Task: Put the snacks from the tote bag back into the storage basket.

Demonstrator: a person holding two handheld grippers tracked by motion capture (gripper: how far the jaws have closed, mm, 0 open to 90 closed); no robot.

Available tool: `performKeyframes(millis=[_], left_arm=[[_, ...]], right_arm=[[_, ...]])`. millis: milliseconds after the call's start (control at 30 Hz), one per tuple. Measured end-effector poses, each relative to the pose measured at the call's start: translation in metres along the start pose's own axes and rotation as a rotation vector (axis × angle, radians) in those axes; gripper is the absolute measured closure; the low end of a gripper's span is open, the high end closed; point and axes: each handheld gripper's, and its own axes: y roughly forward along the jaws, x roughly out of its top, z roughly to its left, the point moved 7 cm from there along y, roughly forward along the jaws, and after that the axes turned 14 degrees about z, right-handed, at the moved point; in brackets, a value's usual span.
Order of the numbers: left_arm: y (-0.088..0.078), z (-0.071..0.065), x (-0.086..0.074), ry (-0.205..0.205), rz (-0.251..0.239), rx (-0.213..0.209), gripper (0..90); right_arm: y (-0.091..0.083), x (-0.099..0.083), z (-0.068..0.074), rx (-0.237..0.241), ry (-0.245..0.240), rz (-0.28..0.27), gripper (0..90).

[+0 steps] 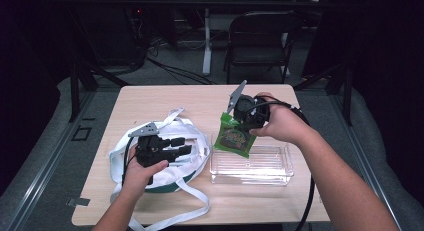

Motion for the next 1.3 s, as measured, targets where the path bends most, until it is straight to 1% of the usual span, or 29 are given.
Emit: performKeyframes(millis=[67,200,367,567,767,933,1167,1200,1300], left_arm=[[0.0,0.001,0.0,0.001,0.0,0.002,50.4],[0.0,0.002,0.0,0.002,0.0,0.006,50.4],[-0.001,0.003,-0.001,-0.004,-0.001,0.01,50.4],[-0.002,0.005,-0.001,-0.006,-0.004,0.013,50.4],[-0.003,0.006,-0.002,-0.013,-0.008,0.017,50.4],[-0.006,0.008,-0.003,-0.017,-0.007,0.022,50.5],[-0.01,0.01,-0.005,-0.027,-0.019,0.032,50.6],[-0.011,0.011,-0.005,-0.027,-0.021,0.034,50.6],[-0.012,0.012,-0.006,-0.031,-0.02,0.04,50.6]], right_arm=[[0.002,0.0,-0.001,-0.005,-0.001,0.009,76.1],[0.006,-0.002,-0.005,-0.031,-0.014,0.031,76.1],[0.011,-0.003,-0.008,-0.05,-0.023,0.042,76.2],[0.019,-0.001,-0.011,-0.062,-0.031,0.045,76.2],[0.031,0.002,-0.012,-0.074,-0.064,0.06,76.1],[0.039,0.004,-0.013,-0.104,-0.098,0.081,76.2],[0.048,0.011,-0.014,-0.132,-0.133,0.087,76.2],[0.051,0.013,-0.013,-0.132,-0.136,0.08,76.2],[0.058,0.015,-0.012,-0.141,-0.155,0.092,76.3]])
